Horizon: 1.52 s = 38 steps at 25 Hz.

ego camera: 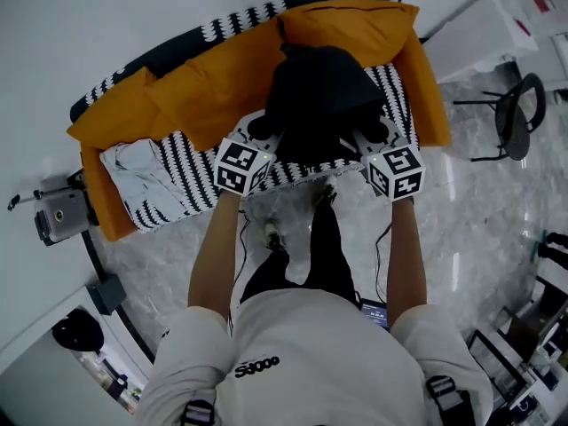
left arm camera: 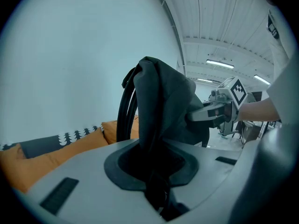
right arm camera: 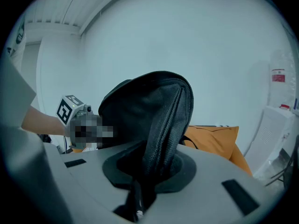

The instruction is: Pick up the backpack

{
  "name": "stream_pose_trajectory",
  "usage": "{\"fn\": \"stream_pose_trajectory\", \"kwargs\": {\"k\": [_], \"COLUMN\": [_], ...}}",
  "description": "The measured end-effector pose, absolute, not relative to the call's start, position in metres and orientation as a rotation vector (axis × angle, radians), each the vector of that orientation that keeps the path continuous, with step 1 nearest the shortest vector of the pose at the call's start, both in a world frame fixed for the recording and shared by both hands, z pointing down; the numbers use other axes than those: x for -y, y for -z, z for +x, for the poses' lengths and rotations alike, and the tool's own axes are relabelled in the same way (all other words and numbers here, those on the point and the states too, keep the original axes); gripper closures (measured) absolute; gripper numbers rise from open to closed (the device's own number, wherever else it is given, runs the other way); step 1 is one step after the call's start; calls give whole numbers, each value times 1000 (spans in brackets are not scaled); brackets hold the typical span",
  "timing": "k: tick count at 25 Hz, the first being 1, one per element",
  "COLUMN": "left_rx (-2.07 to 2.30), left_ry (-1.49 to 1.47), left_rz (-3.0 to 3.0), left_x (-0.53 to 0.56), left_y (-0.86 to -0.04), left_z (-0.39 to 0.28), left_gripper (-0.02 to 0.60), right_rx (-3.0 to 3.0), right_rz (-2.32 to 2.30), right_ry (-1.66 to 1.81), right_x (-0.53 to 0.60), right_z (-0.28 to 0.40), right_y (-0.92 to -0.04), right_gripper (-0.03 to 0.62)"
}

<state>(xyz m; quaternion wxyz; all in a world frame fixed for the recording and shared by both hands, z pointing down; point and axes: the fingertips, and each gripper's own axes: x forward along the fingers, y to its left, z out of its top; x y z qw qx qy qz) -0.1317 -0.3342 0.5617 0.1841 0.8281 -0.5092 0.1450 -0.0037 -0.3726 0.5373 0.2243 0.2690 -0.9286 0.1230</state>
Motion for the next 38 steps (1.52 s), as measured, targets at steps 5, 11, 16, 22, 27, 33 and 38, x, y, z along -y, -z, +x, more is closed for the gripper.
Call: {"fn": "stream_pose_trajectory", "kwargs": {"k": [5,11,16,22,27,33,38], "left_rx": [1488,1558,1614,1677,1764,1848,1884], "left_ry": [-397,-391,-360,-330,-300,-276,-246], "left_rz": [2387,2436,2480,2525,2521,2534,2545], "left_x": [306,274,247,208,175,136,105], "left_y": [-516,-465,-424,-375,-335,-302,-282], "left_z": [-135,-135,-136,-131,-135,-134,-135], "left_gripper": [511,511,511,511,511,511,511], "right_rx": [2585,2592,2602,2623,2651,2674,2671], "right_rz": [808,895,942,1004,1029,1052,1065], "right_ry": [-271,-181,-97,-26,39,104,152], "right_x": [340,301,273,229,195,156,128], "right_z": [-6,-5,-5,1,-2,-1,-2], "right_y": [-493,-445,-405,-358,-321,-290,-272], "right_gripper": [514,514,514,516,516,514,514]}}
